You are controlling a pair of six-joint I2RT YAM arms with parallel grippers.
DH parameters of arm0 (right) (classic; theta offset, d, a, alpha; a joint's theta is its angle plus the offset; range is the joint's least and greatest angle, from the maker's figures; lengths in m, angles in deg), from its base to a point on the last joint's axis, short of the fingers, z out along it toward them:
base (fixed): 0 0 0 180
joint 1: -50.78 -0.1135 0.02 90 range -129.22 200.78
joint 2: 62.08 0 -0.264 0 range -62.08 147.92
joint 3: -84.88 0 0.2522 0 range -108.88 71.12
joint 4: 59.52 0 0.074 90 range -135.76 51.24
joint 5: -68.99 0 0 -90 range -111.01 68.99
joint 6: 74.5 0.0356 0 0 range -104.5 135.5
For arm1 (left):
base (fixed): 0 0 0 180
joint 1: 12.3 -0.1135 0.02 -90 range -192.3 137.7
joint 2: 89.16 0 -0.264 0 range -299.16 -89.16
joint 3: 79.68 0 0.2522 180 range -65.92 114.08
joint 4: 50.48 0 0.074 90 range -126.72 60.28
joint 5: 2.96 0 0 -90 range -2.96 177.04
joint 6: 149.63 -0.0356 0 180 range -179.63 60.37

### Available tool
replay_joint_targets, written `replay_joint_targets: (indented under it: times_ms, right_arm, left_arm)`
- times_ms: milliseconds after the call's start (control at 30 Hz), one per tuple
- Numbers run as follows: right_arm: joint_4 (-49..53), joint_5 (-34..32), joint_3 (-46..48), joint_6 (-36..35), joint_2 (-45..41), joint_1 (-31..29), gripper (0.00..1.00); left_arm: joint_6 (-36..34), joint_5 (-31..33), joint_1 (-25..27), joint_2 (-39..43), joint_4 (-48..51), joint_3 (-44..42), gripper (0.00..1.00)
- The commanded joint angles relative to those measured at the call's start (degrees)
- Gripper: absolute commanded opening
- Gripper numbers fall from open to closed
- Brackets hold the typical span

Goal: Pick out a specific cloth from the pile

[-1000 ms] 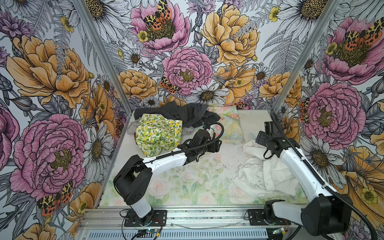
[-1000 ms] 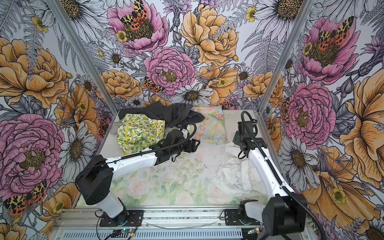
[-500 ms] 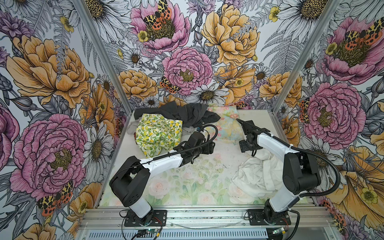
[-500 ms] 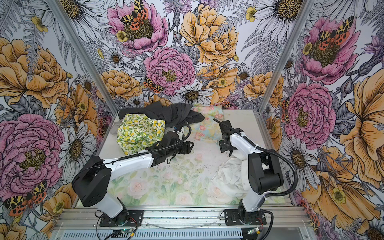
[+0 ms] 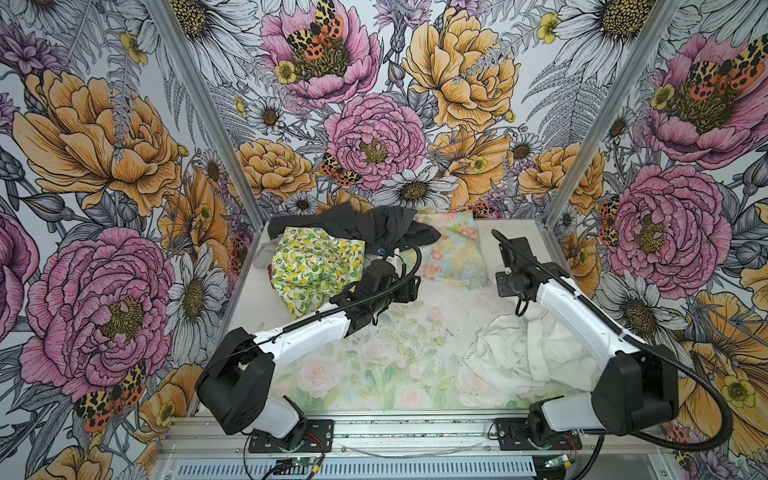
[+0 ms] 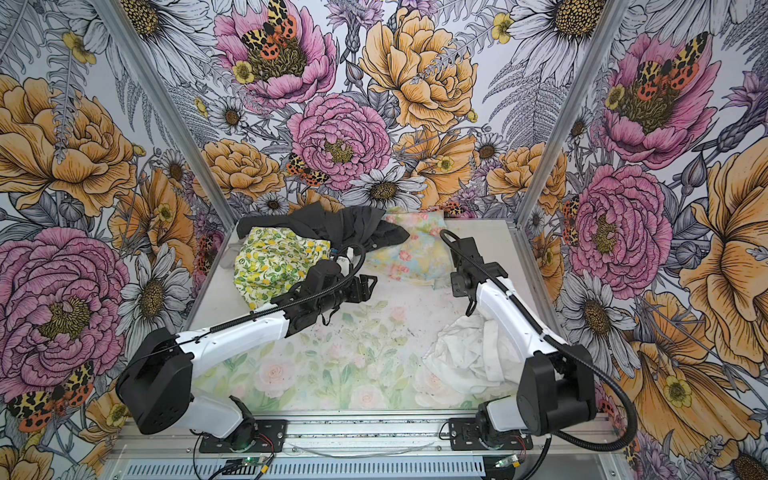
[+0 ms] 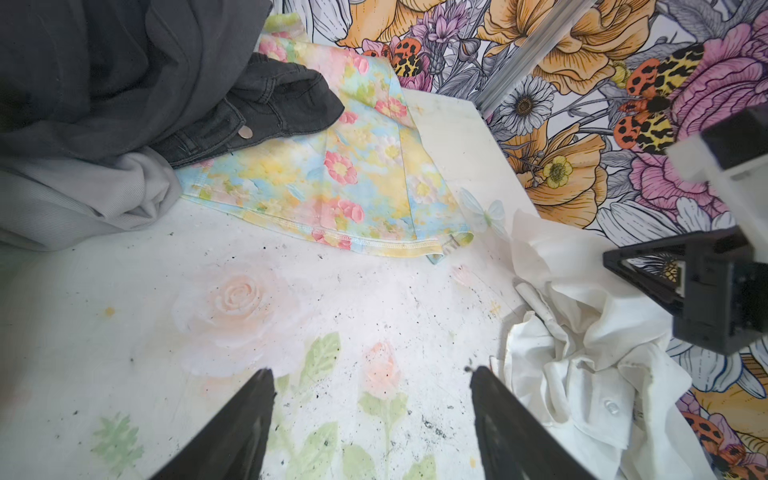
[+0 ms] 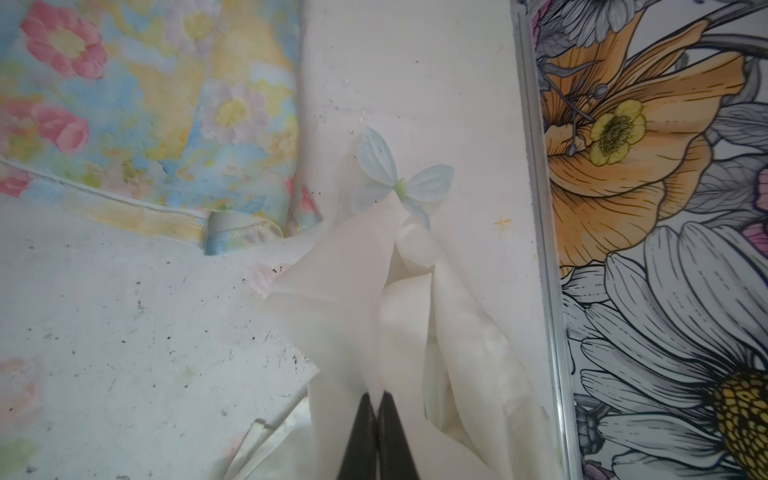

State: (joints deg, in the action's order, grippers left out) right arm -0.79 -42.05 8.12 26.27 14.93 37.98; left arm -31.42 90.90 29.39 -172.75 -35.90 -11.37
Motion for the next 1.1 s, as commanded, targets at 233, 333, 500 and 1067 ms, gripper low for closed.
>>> replay_joint_targets:
  times_ms: [233, 333, 500, 1067]
  right_arm:
    - [2.1, 4.3, 18.2, 18.2, -9.5, -7.4, 0.0]
    - [2.2, 6.5, 17.9, 23.8, -6.1, -9.4, 0.0]
    - [0.0, 7.6, 20.9, 29.4, -2.0, -9.4, 0.0]
    - [-1.4, 3.1, 12.0, 28.7, -16.5, -9.3, 0.75]
  left_arm:
    - [0.8, 2.4, -0.6, 4.9, 1.4, -3.5, 0.76]
    - [1.0, 2.3, -0.6, 4.8, 1.4, -3.6, 0.76]
    - [1.6, 2.3, -0.6, 5.2, 0.6, -4.8, 0.76]
    - [-2.8, 6.7, -0.6, 8.7, 10.2, 2.4, 0.86]
